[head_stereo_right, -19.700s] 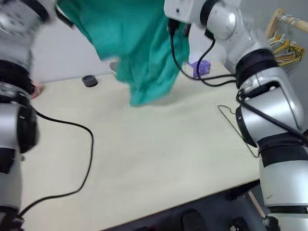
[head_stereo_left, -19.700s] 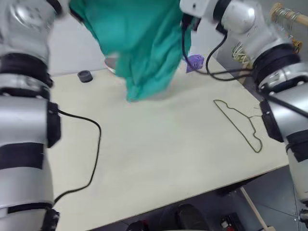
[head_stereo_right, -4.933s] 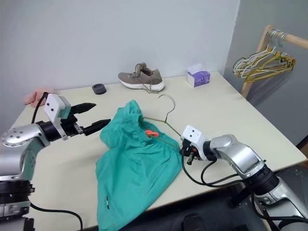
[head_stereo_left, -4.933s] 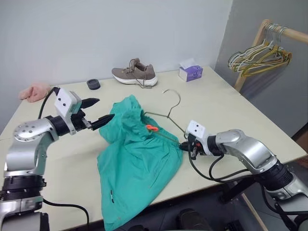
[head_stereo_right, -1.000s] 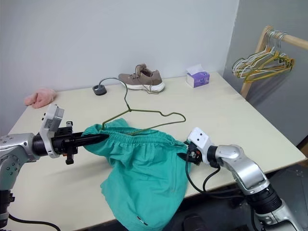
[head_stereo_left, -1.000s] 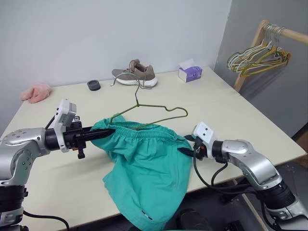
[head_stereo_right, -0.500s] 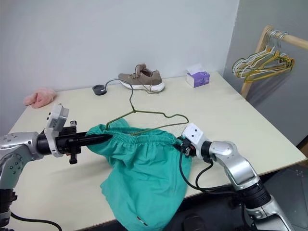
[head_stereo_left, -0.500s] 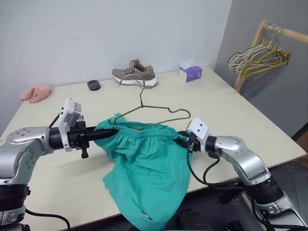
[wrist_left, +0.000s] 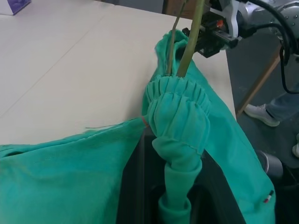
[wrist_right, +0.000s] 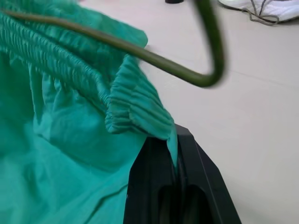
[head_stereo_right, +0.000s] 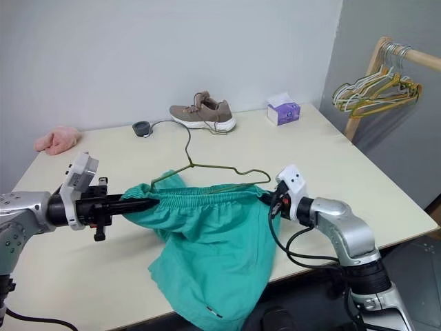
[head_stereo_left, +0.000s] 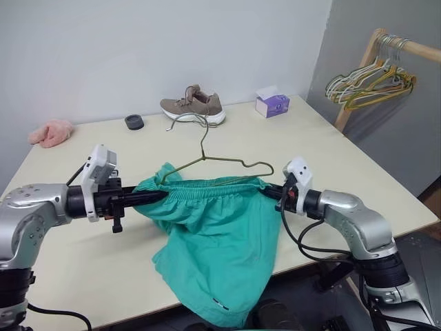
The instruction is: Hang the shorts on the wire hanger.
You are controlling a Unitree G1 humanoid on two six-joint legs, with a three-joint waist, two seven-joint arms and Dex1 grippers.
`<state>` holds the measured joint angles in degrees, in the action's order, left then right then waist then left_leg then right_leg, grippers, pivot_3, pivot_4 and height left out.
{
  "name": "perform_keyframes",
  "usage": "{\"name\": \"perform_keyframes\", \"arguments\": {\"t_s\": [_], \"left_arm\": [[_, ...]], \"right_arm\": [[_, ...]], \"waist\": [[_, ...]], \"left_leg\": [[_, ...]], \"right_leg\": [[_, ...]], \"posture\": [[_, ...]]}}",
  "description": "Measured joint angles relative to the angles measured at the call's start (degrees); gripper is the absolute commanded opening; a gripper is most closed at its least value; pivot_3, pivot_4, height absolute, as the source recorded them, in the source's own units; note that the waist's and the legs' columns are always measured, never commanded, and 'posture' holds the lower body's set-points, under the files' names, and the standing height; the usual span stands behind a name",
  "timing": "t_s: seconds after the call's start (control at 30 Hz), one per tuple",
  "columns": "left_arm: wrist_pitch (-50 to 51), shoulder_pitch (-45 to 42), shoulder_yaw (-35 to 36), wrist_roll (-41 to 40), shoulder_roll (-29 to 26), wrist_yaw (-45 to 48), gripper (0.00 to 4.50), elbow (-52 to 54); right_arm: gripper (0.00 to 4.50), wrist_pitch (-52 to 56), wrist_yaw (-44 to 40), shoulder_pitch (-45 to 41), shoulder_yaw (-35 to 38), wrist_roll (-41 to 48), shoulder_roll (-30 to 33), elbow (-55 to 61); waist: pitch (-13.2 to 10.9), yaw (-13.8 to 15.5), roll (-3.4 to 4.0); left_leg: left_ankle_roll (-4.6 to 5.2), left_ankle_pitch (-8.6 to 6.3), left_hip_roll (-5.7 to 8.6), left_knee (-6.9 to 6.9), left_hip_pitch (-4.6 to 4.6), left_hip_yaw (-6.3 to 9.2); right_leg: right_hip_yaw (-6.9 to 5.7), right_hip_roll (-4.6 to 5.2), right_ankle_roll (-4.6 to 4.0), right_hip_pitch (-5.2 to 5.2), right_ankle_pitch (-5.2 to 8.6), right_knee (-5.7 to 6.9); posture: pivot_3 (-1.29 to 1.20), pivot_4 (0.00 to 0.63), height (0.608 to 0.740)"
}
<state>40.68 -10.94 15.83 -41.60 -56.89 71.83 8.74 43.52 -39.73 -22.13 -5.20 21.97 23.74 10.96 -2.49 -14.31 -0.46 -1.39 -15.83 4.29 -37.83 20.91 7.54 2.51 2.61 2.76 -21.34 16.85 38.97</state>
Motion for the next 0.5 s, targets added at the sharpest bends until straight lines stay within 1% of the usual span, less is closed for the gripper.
{"name": "perform_keyframes", "arguments": {"t_s": [0.17, 0.33, 0.5], "left_arm": [[0.1, 0.6, 0.3, -0.2, -1.3, 0.3, 0.0, -0.2], [0.1, 0.7, 0.6, -0.4, -1.9, 1.2, 0.0, -0.4], [-0.3, 1.2, 0.9, -0.6, -3.5, 2.6, 0.0, -0.8]], "right_arm": [[0.04, 2.9, 0.5, -0.9, 1.8, 3.3, 0.0, 0.0], [0.04, 5.0, 1.7, -0.9, 2.0, 5.3, 0.0, 0.0], [0.04, 9.4, 5.3, -1.8, 4.9, 9.1, -2.5, -1.2]], "waist": [[0.0, 0.0, 0.02], [0.0, 0.0, 0.03], [0.0, -0.1, 0.07]], "left_leg": [[0.0, 0.0, 0.0, 0.0, 0.0, 0.0], [0.0, 0.0, 0.0, 0.0, 0.0, -0.02], [0.0, 0.0, 0.0, 0.02, 0.0, -0.03]], "right_leg": [[0.0, 0.0, 0.01, 0.0, 0.01, 0.0], [0.01, 0.0, 0.01, 0.0, 0.01, -0.01], [0.03, 0.0, 0.0, -0.01, 0.0, 0.0]], "posture": [[-0.28, 0.0, 0.74], [-0.28, 0.0, 0.74], [-0.28, 0.0, 0.74]]}}
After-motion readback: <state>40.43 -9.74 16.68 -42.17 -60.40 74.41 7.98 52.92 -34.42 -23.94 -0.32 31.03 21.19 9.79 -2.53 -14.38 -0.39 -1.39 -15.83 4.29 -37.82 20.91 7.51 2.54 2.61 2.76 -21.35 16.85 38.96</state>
